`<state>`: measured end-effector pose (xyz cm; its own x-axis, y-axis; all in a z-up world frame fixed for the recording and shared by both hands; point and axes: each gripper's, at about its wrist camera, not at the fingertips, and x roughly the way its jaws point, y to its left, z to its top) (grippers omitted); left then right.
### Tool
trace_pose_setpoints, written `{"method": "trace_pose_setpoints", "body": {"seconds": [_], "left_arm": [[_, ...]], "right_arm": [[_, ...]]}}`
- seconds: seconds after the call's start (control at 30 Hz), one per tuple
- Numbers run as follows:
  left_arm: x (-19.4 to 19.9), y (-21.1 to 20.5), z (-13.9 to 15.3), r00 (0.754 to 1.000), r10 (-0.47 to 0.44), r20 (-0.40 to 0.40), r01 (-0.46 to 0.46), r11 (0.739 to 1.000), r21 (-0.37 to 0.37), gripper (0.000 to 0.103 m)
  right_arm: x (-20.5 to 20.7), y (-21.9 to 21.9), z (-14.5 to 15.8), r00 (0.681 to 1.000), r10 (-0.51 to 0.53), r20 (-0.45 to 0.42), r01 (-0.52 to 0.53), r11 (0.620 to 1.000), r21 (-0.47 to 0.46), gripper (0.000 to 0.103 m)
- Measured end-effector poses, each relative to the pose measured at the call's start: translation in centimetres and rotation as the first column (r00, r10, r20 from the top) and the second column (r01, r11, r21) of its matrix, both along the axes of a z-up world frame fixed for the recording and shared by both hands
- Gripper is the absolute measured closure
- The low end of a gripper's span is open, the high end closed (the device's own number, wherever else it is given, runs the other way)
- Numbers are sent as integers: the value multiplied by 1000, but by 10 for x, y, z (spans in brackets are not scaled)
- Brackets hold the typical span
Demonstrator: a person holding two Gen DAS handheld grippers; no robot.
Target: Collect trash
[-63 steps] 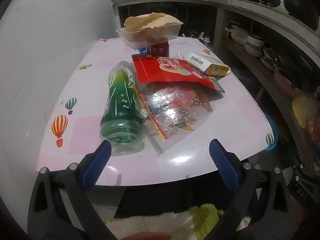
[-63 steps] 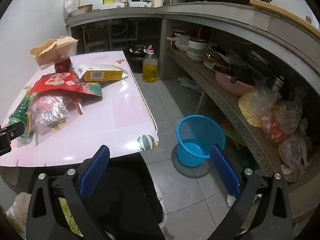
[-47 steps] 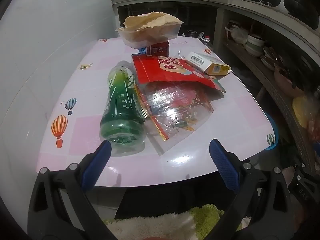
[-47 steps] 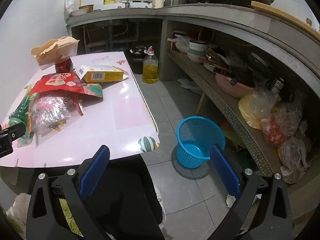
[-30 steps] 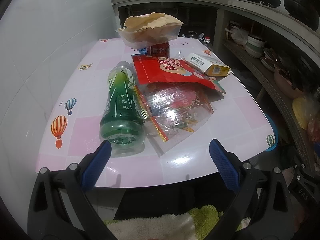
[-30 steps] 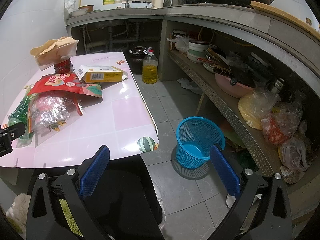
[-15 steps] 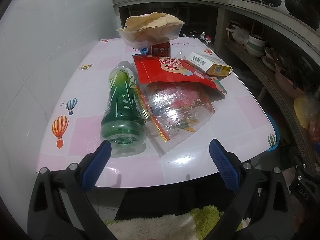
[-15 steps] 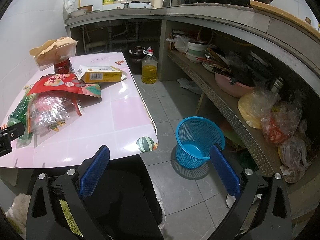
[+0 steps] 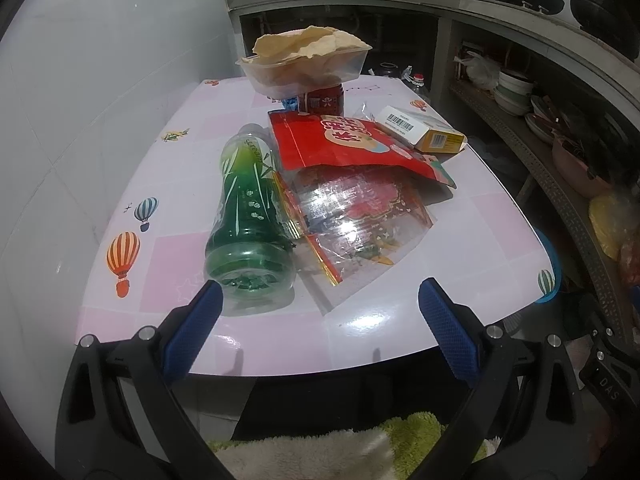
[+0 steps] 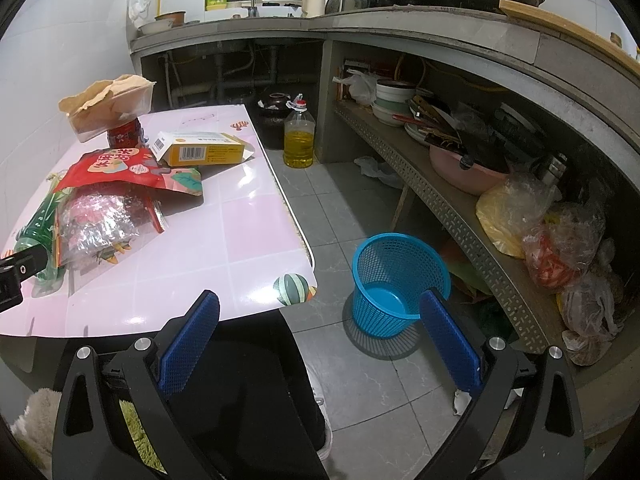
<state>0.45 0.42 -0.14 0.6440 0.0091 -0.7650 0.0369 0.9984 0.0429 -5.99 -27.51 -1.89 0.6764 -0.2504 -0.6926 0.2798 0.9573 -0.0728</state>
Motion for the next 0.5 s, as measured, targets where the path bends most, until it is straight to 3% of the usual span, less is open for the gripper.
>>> {"method": "trace_pose_setpoints", "body": {"seconds": [0.5], "left_arm": [[0,1,0,1000,5,1,-5,1000,4,9]], "right_arm": [[2,1,1,1000,1,8,-1,1000,-2,5]]}}
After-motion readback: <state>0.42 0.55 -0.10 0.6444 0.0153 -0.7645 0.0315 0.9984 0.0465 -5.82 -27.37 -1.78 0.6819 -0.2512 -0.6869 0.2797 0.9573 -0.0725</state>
